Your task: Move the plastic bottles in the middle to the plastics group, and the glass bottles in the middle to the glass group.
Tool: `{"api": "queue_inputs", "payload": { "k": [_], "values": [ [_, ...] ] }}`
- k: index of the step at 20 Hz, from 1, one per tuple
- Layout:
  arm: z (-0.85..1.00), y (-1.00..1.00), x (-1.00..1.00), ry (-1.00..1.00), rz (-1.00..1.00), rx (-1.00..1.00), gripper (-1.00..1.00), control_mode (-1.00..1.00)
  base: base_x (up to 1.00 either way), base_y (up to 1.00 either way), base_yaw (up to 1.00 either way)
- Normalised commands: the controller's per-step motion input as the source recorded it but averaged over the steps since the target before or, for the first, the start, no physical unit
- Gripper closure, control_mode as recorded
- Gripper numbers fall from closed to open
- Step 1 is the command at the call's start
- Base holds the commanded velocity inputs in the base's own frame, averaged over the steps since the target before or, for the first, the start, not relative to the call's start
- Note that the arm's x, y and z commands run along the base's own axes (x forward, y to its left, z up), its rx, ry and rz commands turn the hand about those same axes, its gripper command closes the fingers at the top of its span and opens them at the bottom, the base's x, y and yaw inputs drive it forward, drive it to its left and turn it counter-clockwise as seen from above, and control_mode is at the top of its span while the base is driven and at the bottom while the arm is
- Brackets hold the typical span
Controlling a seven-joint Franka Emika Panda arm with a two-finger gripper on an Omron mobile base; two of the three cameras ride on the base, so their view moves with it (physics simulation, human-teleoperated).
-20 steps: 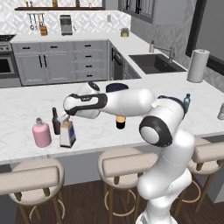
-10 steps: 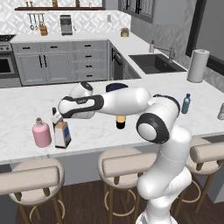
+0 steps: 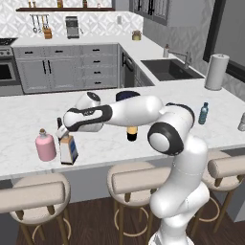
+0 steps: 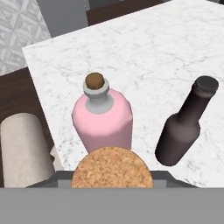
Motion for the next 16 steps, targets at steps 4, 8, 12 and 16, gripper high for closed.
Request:
{"api": "queue_inputs", "payload": {
  "k": [4,8,12,16],
  "values": [
    [-0.23,0.0,0.0,-0.05,0.01,0.0,1.0,-1.0,0.0,0.0,0.0],
    [-0.07,0.01,0.01,-0.05,0.0,0.0,1.0,-1.0,0.0,0.0,0.0],
    [0.0,0.0,0.0,0.0,0.0,0.0,1.0,-1.0,0.0,0.0,0.0],
    [0.0,0.0,0.0,0.0,0.0,0.0,1.0,-1.0,0.0,0.0,0.0]
  ]
}}
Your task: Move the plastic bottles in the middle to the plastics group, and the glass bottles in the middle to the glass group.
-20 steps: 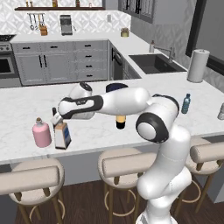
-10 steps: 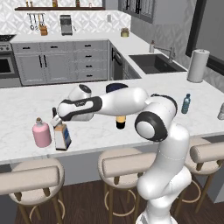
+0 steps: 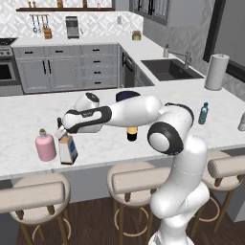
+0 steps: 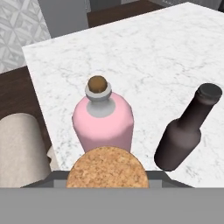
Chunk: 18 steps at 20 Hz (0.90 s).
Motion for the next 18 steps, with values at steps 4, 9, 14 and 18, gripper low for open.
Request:
{"api": "queue_inputs", "payload": {
  "k": [4,9,14,18],
  "values": [
    [0.0,0.0,0.0,0.0,0.0,0.0,1.0,-1.0,0.0,0.0,0.0],
    [0.0,0.0,0.0,0.0,0.0,0.0,1.0,-1.0,0.0,0.0,0.0],
    [0.0,0.0,0.0,0.0,0.0,0.0,1.0,-1.0,0.0,0.0,0.0],
    [0.02,-0.05,0.0,0.0,0.0,0.0,1.0,-1.0,0.0,0.0,0.0]
  ]
}}
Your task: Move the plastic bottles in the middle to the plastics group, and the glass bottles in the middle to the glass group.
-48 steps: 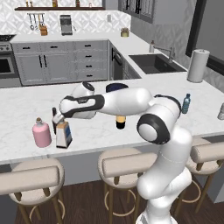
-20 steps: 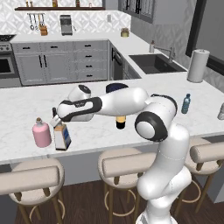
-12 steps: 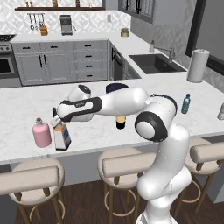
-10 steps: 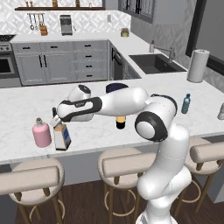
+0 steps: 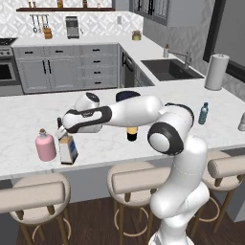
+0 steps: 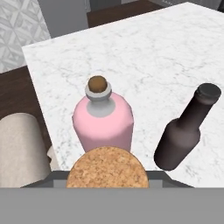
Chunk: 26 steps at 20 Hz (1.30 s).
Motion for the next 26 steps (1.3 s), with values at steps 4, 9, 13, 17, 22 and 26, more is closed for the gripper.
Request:
{"api": "queue_inputs", "payload": {
  "k": [4,9,13,17,22,26],
  "values": [
    [0.27,-0.34,0.0,0.0,-0.01,0.0,1.0,-1.0,0.0,0.0,0.0],
    [0.1,-0.07,-0.04,-0.01,0.0,-0.01,1.0,-1.0,0.0,0.0,0.0],
    [-0.04,0.23,0.18,-0.03,0.0,0.0,1.0,-1.0,0.0,0.0,0.0],
    [-0.08,0.13,0.24,0.0,0.0,0.0,1.0,-1.0,0.0,0.0,0.0],
    [-0.09,0.11,0.0,0.0,0.0,0.0,1.0,-1.0,0.0,0.0,0.0],
    [-0.21,0.0,0.0,0.0,0.0,0.0,1.0,-1.0,0.0,0.0,0.0]
  ]
}}
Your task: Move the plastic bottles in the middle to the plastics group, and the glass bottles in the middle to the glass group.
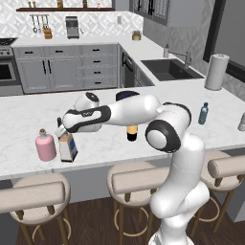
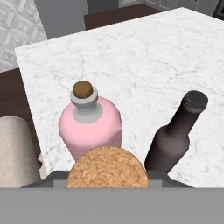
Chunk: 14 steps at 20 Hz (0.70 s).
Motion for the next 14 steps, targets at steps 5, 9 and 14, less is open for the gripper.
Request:
{"api": "queue_inputs", "payload": {
  "k": [5,9,14],
  "values": [
    [0.0,0.0,0.0,0.0,0.0,0.0,1.0,-1.0,0.0,0.0,0.0],
    [0.0,0.0,0.03,0.0,0.0,0.0,-1.0,-1.0,0.0,0.0,0.0],
    [0.0,0.0,0.0,0.0,0.0,0.0,-1.0,-1.0,0.0,0.0,0.0]
  ]
}}
